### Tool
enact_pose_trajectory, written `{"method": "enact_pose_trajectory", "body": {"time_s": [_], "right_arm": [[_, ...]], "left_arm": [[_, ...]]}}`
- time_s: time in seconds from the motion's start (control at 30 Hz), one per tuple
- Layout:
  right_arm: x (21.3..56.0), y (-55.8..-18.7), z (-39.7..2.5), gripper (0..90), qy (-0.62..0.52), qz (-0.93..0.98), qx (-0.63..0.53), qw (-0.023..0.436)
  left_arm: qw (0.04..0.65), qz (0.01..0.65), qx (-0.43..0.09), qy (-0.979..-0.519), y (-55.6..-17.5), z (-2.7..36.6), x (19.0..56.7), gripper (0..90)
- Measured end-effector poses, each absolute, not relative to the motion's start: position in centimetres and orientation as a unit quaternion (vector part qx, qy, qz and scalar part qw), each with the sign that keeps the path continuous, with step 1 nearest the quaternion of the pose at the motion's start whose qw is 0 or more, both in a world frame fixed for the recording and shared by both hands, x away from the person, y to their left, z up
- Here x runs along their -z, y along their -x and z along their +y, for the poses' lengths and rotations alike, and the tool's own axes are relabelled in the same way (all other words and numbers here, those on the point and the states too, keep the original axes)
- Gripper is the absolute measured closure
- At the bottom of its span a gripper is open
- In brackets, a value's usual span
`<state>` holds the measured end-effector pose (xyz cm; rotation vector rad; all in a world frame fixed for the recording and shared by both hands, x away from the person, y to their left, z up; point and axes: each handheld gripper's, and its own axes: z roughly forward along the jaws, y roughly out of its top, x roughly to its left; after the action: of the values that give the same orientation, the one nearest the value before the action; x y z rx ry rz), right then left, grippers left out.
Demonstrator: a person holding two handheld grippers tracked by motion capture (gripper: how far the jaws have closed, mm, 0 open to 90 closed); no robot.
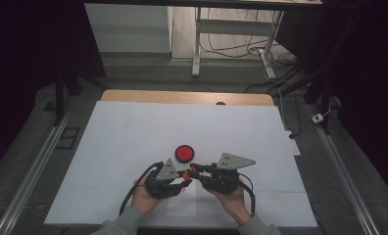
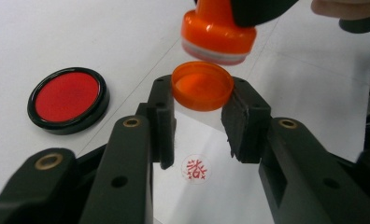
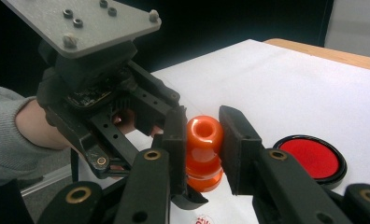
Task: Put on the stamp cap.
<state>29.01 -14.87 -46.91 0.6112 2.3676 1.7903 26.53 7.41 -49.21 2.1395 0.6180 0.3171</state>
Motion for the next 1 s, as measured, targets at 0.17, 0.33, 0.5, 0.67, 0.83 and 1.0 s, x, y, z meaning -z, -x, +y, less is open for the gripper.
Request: {"method": "enact_pose_trajectory", "body": {"time_s": [0.17, 0.33, 0.5, 0.67, 0.83, 1.0], "right_arm": [[46.96, -29.01, -14.85, 72.3, -0.202, 0.781, -0.588, 0.054], [46.96, -29.02, -14.85, 72.3, -0.203, 0.781, -0.588, 0.053], [47.16, -28.96, -14.63, 72.3, -0.200, 0.784, -0.585, 0.051], [47.21, -28.98, -14.61, 72.2, -0.201, 0.785, -0.583, 0.050], [47.26, -28.99, -14.59, 72.3, -0.201, 0.787, -0.581, 0.051], [47.29, -28.99, -14.59, 72.3, -0.201, 0.787, -0.581, 0.051]], "left_arm": [[0.432, 0.247, -0.127, -0.858, -26.47, 7.37, 49.16, 65.2], [0.434, 0.247, -0.126, -0.857, -26.41, 7.40, 49.05, 65.2], [0.436, 0.246, -0.126, -0.857, -26.34, 7.32, 48.98, 65.2], [0.436, 0.244, -0.128, -0.857, -26.29, 7.29, 48.92, 65.2], [0.437, 0.244, -0.128, -0.856, -26.23, 7.26, 48.85, 65.1], [0.437, 0.244, -0.129, -0.856, -26.21, 7.26, 48.82, 65.2]]}}
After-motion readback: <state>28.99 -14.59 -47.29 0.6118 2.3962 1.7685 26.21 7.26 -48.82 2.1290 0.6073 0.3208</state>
